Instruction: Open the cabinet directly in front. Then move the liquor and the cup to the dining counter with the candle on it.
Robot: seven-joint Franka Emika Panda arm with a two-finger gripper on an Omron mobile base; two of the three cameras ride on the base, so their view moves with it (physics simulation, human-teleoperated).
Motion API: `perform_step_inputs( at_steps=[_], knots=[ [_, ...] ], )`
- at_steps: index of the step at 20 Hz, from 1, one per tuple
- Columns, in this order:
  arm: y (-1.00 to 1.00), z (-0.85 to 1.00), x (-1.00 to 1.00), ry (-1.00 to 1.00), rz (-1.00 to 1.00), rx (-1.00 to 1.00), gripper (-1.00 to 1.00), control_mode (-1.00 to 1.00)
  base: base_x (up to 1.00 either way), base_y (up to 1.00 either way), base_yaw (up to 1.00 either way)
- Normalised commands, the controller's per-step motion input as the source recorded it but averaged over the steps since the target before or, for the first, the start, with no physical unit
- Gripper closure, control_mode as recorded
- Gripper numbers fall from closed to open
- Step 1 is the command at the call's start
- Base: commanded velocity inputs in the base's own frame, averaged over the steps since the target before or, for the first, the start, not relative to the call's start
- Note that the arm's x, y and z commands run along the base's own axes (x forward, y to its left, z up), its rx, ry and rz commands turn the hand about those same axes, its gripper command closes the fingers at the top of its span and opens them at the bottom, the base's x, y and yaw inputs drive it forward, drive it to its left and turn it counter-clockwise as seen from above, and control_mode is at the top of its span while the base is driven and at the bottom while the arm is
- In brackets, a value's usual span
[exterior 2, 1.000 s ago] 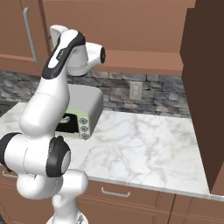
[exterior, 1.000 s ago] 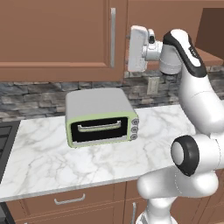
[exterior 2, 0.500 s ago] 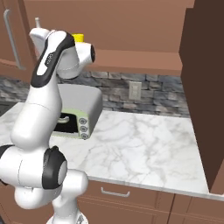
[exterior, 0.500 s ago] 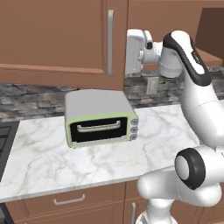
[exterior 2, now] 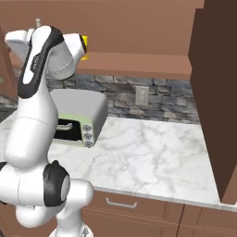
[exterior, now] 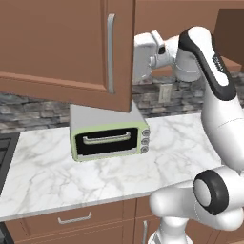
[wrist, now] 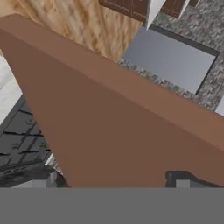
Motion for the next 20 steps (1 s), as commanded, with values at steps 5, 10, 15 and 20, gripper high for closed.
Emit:
perform_step_inputs(
  at_steps=[5,10,15,20],
  knots=[
    [1.0,-0.32,-1.0,-0.07,0.11,-0.2,-1.0,-1.0,0.0,0.0,0.0],
    [1.0,-0.49,-1.0,-0.04,0.03,-0.18,-1.0,-1.0,0.0,0.0,0.0],
    [1.0,-0.55,-0.85,-0.05,0.0,-0.15,-1.0,-1.0,0.0,0.0,0.0],
    [1.0,-0.43,-0.16,-0.03,0.0,-0.06,-1.0,-1.0,0.0,0.0,0.0]
  ],
)
